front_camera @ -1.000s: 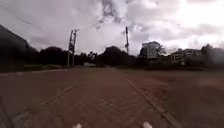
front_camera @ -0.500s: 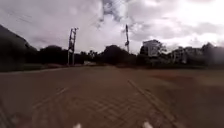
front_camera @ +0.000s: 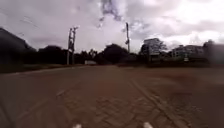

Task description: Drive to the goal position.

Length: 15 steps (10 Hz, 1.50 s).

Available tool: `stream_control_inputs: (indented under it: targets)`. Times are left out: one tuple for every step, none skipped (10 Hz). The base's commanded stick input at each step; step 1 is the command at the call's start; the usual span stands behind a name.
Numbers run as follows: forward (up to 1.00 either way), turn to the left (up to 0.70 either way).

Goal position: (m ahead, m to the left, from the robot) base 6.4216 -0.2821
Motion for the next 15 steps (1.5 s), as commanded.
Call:
stream_control_inputs:
  targets:
    - [0.50,0.00]
    - [0.50,0.00]
    - [0.50,0.00]
    - [0.50,0.00]
    - [0.50,0.00]
    - [0.50,0.00]
    - [0.50,0.00]
    - [0.50,0.00]
    - [0.50,0.00]
    - [0.50,-0.17]
    - [0.50,-0.39]
    - [0.50,-0.50]
    - [0.50,-0.50]
    - [0.50,-0.33]
    - [0.50,-0.13]
